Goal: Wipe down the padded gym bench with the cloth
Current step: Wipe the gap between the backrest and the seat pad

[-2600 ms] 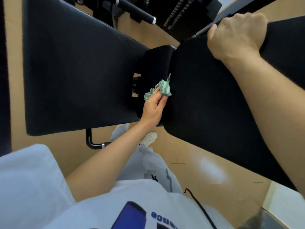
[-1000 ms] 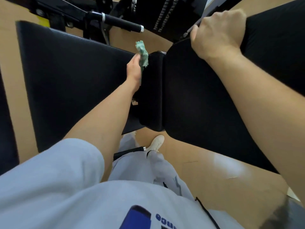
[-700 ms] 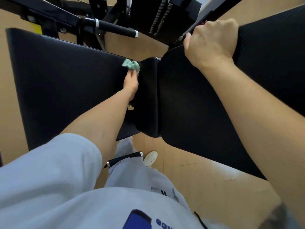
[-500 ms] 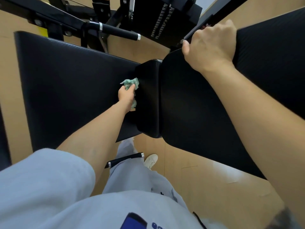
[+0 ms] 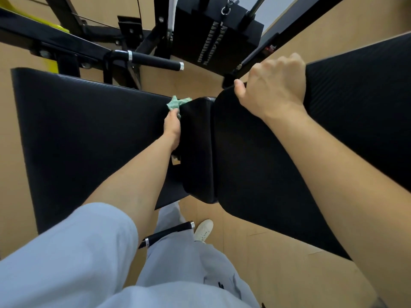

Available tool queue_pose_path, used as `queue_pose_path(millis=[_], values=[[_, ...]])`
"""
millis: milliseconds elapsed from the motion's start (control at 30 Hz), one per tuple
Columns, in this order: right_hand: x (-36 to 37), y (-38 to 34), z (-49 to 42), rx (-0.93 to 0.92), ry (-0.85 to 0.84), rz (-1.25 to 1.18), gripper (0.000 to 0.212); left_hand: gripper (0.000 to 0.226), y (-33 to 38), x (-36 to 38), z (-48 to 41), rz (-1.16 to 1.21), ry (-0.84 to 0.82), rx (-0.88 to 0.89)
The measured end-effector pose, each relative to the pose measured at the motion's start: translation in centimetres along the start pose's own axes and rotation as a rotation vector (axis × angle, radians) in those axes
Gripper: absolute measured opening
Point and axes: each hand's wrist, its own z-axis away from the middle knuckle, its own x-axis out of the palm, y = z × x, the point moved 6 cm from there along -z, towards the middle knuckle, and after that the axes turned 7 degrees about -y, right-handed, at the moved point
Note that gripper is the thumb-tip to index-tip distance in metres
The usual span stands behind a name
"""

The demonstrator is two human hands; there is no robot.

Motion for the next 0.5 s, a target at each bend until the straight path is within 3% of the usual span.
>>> queue_pose_path(millis=[67, 133, 400, 500], values=[[-0.1, 0.0, 0.0, 0.002, 0.008, -0.004, 0.072, 0.059, -0.7, -0.4, -0.4, 0.081, -0.035, -0.065], [0.0, -0.1, -0.1, 0.002, 0.003, -0.009, 0.072, 0.069, -1.1, -0.2, 0.4, 0.106, -0.082, -0.111], [0.0, -0.4, 0.0, -0.03, -0.046, -0.048, 0.074, 0.066, -11.4, -1.3, 5.0, 0.057, -0.074, -0.4], [-0.1, -0.6, -0.1, -0.048, -0.089, -0.081, 0.076, 0.061, -12.3, -1.2, 6.1, 0.027, -0.062, -0.427]])
